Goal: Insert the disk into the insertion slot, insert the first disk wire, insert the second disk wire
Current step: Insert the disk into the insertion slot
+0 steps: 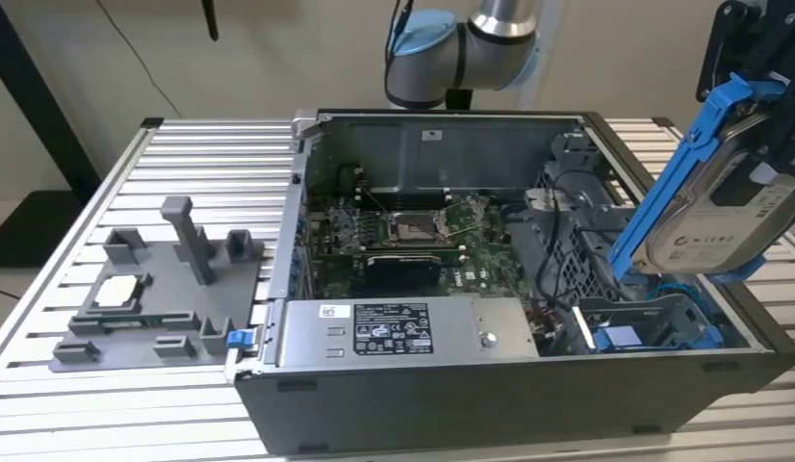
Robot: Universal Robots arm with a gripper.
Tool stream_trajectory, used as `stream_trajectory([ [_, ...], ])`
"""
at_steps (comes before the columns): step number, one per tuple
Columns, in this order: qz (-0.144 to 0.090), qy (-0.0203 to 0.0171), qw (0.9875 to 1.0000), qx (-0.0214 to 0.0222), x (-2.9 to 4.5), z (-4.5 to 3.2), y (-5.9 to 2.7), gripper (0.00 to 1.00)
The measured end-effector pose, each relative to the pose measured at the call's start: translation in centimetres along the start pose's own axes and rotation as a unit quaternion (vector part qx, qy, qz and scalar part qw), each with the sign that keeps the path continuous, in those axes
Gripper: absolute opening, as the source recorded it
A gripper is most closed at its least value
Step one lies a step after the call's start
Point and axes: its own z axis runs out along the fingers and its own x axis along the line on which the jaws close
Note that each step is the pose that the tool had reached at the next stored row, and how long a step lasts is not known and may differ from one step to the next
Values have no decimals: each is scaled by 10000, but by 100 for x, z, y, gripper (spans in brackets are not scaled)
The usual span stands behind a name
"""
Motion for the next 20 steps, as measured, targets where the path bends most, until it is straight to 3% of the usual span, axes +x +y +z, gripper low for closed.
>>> stream_trajectory([
  [20, 0, 0, 10000, 0, 0, 64, -3, 0],
])
